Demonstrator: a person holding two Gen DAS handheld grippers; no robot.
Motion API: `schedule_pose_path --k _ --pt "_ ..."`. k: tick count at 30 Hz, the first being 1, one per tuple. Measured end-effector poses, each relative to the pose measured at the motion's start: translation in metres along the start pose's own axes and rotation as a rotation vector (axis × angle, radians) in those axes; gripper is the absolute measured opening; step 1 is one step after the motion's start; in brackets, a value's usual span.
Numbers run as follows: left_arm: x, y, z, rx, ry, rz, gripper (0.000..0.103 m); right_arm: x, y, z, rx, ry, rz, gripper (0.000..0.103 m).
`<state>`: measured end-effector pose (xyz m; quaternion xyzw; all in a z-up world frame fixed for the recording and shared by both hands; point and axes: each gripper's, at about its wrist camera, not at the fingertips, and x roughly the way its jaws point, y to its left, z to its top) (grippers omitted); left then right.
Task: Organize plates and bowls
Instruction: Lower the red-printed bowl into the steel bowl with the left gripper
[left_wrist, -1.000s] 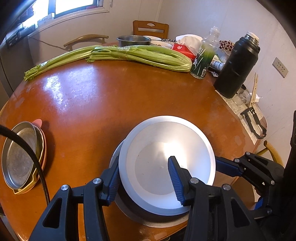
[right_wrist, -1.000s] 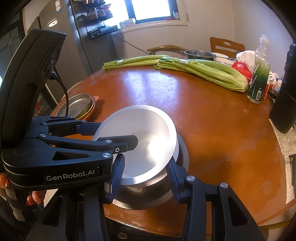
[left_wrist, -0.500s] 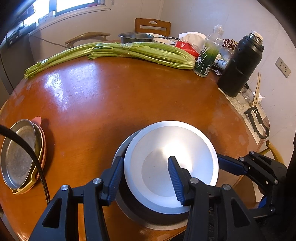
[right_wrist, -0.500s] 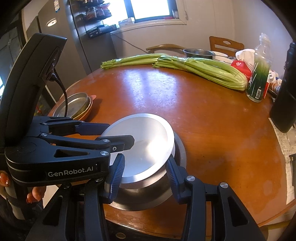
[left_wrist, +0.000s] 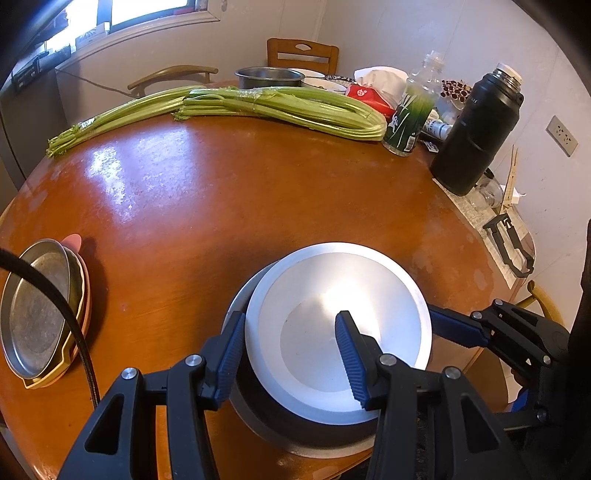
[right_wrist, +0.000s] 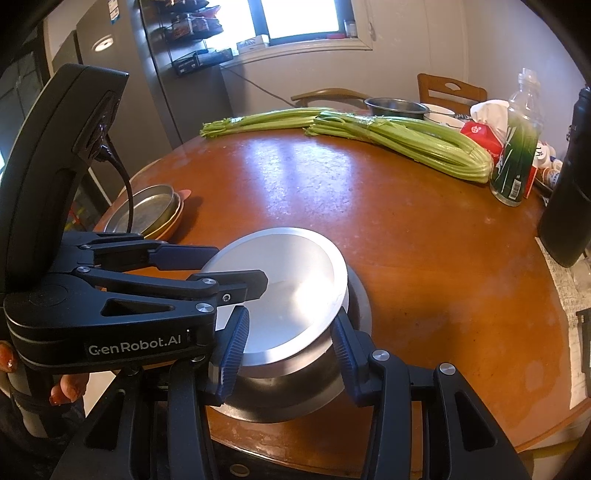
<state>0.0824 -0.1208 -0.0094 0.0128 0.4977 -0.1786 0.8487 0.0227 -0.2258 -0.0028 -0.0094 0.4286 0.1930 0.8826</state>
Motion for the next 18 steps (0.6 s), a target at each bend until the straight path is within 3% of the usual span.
schedule_pose_path --k 18 --pt "-0.0006 0.0045 0.0 -0.012 -0.001 0.003 0.049 0.0051 -0.0081 0.0027 0.029 0.004 -0.022 0.047"
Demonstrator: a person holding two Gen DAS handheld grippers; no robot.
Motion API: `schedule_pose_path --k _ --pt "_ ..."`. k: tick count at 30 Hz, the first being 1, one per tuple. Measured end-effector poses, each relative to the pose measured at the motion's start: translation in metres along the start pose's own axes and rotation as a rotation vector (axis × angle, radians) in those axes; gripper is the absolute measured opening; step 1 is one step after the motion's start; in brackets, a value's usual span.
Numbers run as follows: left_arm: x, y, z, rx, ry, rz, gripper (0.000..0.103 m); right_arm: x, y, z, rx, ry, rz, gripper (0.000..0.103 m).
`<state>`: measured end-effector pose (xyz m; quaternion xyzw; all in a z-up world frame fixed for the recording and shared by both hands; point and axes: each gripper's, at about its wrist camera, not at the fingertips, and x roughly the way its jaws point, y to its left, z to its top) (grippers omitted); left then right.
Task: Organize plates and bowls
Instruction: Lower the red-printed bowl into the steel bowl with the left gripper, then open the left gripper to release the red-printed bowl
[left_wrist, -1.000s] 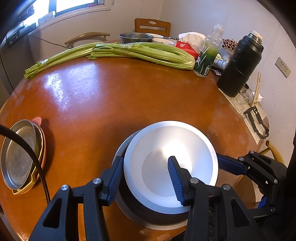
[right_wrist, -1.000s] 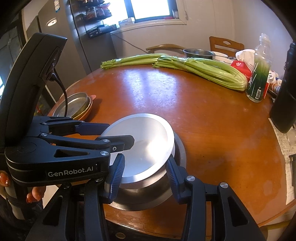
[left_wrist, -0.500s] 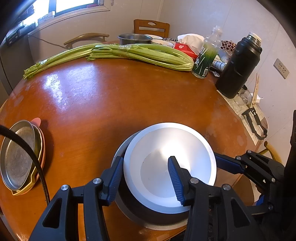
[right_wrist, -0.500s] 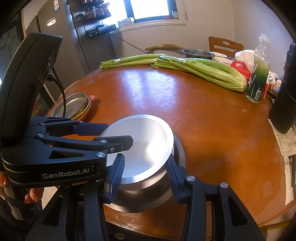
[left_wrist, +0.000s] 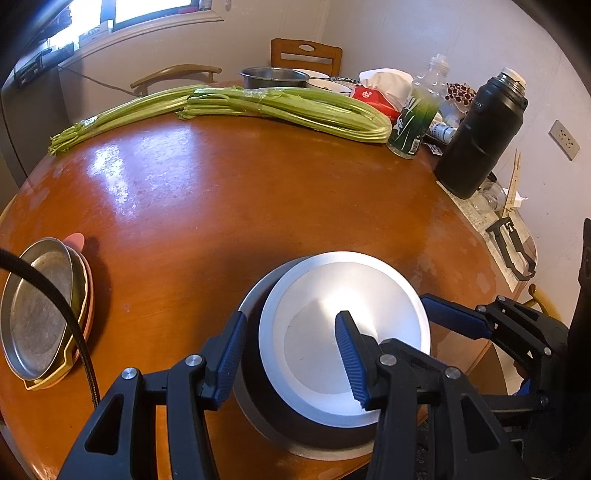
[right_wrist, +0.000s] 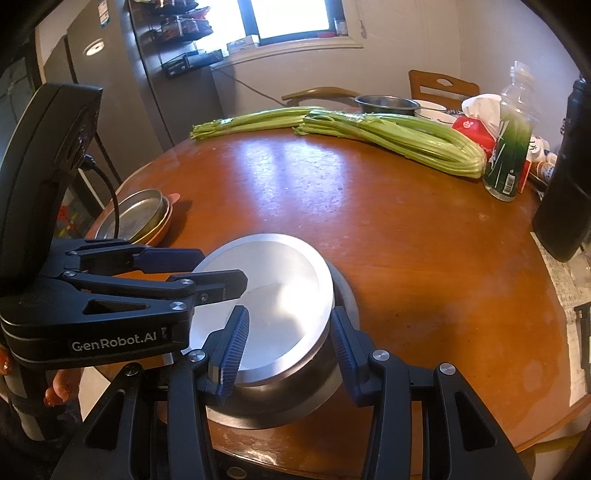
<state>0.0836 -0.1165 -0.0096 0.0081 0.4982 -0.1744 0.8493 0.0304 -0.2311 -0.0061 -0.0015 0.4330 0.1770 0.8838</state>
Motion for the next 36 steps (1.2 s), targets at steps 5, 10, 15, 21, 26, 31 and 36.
schedule_pose_path --k 5,10,15,21,26,31,36 --pt "0.002 0.0 0.0 0.0 0.006 -0.002 0.049 0.002 0.001 0.0 -0.002 0.005 -0.003 0.047" --pt "0.003 0.001 0.001 -0.006 0.006 0.001 0.049 0.003 0.001 0.001 -0.002 0.006 -0.002 0.048" --pt "-0.002 0.002 0.002 -0.001 -0.009 0.004 0.049 -0.001 0.003 0.002 -0.009 -0.015 -0.014 0.048" --pt "-0.007 0.002 0.004 0.01 -0.023 0.012 0.049 -0.003 0.004 0.006 -0.016 -0.022 -0.016 0.048" --pt "-0.011 0.0 0.005 0.017 -0.033 0.015 0.049 -0.004 0.007 0.008 -0.026 -0.027 -0.018 0.049" --pt "-0.016 0.002 0.007 0.011 -0.048 0.02 0.05 -0.007 0.009 0.012 -0.035 -0.042 -0.023 0.055" --pt "-0.022 0.006 0.006 0.003 -0.061 0.026 0.05 -0.01 0.01 0.015 -0.038 -0.053 -0.03 0.057"
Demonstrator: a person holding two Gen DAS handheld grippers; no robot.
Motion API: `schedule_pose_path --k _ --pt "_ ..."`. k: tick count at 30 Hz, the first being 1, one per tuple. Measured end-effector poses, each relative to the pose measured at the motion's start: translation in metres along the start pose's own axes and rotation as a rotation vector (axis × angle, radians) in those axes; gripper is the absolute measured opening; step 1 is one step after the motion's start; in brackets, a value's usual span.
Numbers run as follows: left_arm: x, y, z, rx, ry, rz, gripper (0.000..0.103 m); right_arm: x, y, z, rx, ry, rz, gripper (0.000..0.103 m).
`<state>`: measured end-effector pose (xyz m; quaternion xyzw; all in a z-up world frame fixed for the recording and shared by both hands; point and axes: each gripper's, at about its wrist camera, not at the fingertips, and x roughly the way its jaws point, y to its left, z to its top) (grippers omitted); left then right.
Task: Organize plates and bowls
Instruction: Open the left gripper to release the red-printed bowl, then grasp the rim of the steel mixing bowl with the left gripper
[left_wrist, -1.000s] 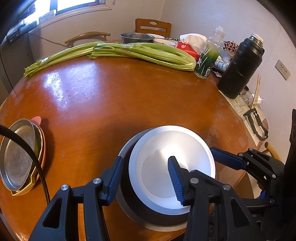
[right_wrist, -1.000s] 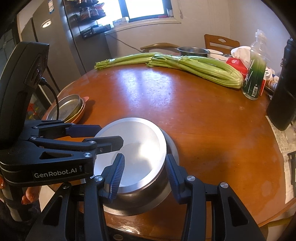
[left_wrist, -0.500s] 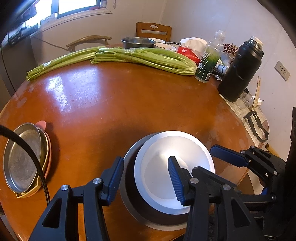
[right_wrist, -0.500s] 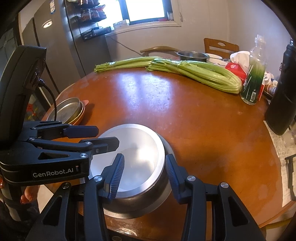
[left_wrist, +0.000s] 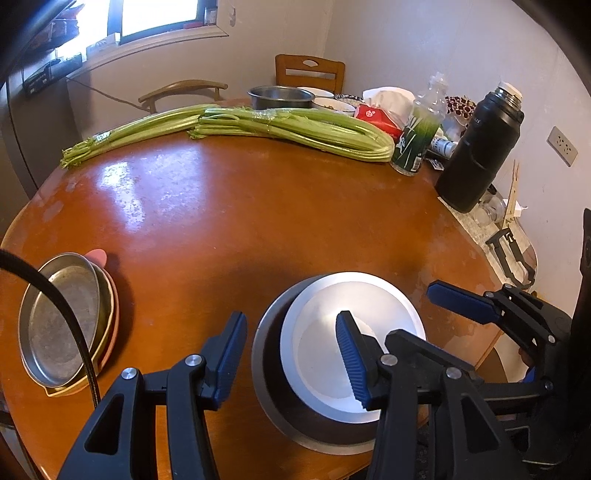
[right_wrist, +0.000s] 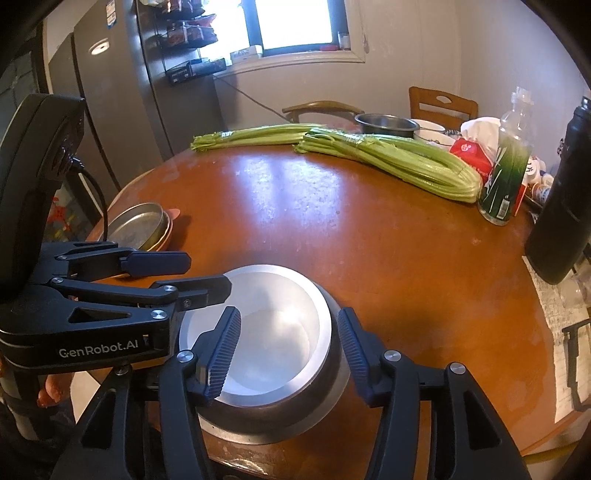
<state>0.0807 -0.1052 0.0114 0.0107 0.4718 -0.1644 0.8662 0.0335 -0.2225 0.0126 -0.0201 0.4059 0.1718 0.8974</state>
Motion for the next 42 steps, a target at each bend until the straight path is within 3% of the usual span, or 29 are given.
schedule_pose_path --k 13,42 --pt "-0.006 0.014 -0.006 -0.036 -0.014 0.038 0.05 -0.004 -0.017 -0.001 0.054 -0.011 -0.04 0.067" --pt "0.02 0.014 -0.023 -0.069 0.061 -0.033 0.052 0.026 -0.03 -0.024 0.14 0.103 0.01 0.072"
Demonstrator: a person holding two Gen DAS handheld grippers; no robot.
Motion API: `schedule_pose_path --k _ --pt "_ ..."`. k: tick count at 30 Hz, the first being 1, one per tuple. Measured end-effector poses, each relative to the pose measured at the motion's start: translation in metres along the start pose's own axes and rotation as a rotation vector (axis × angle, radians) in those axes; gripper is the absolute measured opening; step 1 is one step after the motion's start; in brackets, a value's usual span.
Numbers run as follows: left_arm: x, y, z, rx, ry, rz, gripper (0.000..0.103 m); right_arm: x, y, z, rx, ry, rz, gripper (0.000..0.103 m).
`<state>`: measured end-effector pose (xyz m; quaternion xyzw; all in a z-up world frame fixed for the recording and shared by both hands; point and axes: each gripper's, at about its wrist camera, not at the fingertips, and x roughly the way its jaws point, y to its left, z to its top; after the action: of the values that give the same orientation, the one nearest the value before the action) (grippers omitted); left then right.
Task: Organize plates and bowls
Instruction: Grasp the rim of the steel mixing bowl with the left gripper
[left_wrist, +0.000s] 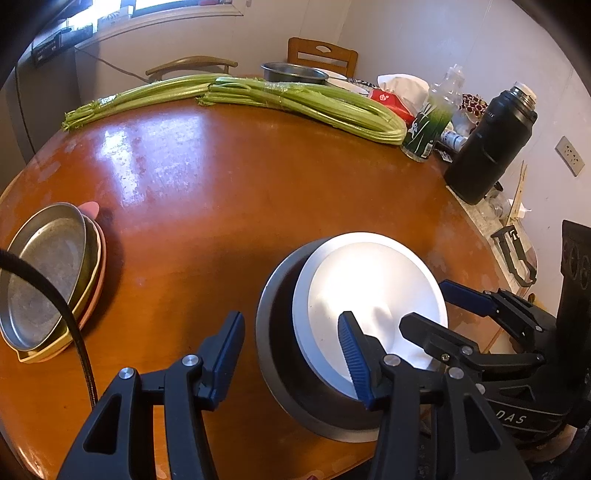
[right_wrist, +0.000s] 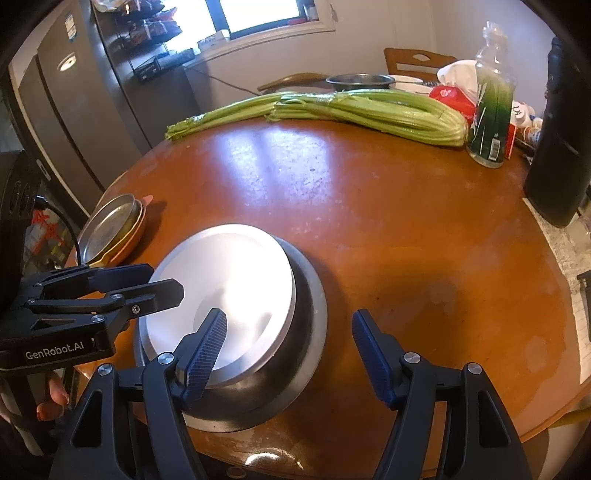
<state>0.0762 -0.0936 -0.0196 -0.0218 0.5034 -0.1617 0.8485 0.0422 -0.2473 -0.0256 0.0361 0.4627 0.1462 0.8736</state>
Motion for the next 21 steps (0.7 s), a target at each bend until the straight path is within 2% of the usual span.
schedule_pose_path --k 21 --pt "0.023 0.006 0.0 -0.023 0.054 -0.026 0.053 0.021 0.003 -0.002 0.015 0.056 0.046 0.072"
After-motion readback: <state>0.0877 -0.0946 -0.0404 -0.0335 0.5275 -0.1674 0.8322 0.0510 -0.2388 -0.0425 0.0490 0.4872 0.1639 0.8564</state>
